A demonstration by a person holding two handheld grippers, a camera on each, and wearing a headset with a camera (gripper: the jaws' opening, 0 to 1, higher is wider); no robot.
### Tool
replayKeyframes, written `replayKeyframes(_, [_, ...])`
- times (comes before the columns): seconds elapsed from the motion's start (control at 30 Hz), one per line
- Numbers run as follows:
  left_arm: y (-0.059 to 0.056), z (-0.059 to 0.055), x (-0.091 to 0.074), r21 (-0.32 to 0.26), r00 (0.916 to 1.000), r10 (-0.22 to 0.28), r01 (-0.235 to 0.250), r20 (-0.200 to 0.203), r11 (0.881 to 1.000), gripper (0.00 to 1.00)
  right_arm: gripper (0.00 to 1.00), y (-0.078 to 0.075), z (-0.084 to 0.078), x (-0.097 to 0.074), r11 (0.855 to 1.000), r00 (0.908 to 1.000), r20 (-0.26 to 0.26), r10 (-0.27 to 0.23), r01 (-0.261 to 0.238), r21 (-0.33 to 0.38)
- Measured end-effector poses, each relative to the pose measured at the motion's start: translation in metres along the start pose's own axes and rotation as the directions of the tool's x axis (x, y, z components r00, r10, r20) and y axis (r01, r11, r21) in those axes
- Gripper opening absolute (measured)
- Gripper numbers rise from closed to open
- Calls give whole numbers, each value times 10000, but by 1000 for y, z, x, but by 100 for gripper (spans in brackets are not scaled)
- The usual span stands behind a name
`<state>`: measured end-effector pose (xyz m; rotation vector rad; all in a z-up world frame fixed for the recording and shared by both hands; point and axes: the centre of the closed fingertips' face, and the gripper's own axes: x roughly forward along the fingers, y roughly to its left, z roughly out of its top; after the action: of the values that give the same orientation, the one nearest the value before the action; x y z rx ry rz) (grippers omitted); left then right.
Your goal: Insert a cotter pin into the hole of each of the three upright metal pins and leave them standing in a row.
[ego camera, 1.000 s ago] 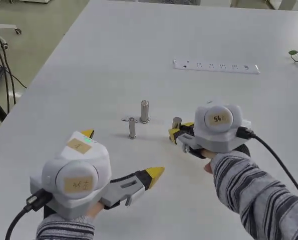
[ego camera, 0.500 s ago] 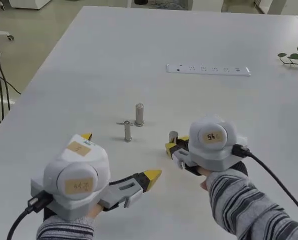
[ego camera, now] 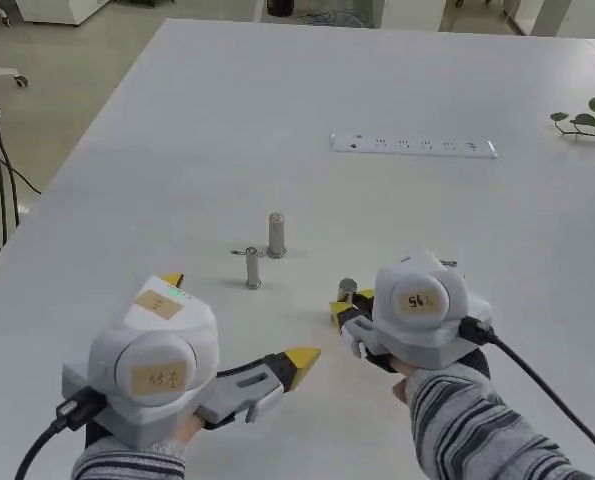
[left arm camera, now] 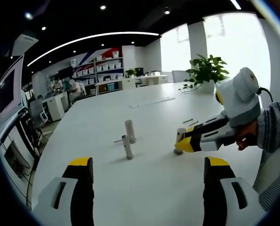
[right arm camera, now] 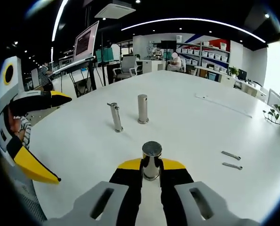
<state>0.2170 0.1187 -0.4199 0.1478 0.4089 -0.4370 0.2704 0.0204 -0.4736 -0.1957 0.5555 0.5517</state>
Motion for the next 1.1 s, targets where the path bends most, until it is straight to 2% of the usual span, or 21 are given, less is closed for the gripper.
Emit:
replayKeyframes(0.13, [-1,-1,1,-47,10000,-25,25,-41,10000,98,11,1,4,0,9997,9996,136,245,-246,49])
replayKeyframes(0.23, [-2,-1,1,-17,10000,-57,56,-64,10000,99,21,3,10,-4,9989,9983,335,467,-467,-8])
replayKeyframes(0.33, [-4,-1,1,-76,9999,-144,143,-74,9999,99,28,8,5,-8,9952,9952,36,973,-973,-18])
replayKeyframes(0.47, [-5,-1,1,-33,9998,-190,190,-46,9998,99,27,3,4,-19,9910,9922,-92,1242,-1245,-491])
replayKeyframes(0.57, [-5,-1,1,-136,9998,-207,207,-28,9997,99,28,-8,3,-28,9889,9915,-220,1284,-1297,-720])
replayKeyframes(0.6, [-5,-1,1,-139,9998,-214,214,-22,9997,99,28,-16,2,-31,9873,9917,-362,1234,-1264,-964])
replayKeyframes(0.7, [-5,0,1,-129,9998,-215,215,-8,9997,99,28,-33,-2,-37,9706,9892,-863,1182,-1334,-2004])
replayKeyframes(0.77, [-6,1,2,-123,9997,-230,230,23,9997,99,26,-40,-8,-40,9615,9813,-1376,1348,-1631,-2211])
replayKeyframes(0.83, [-6,1,2,-55,9997,-251,251,19,9997,99,22,-48,-11,-42,9509,9731,-1674,1582,-1958,-2397])
replayKeyframes(0.93, [-7,3,2,62,9995,-281,280,132,9996,99,22,-69,-17,-44,9426,9638,-2247,1437,-2025,-2656])
replayKeyframes(1.07, [-8,2,2,54,9995,-300,300,69,9995,99,21,-88,-20,-43,9356,9557,-2594,1390,-2126,-2819])
replayKeyframes(1.1, [-8,2,2,46,9995,-301,301,73,9995,99,21,-95,-24,-43,9356,9472,-2934,1292,-2144,-2804])
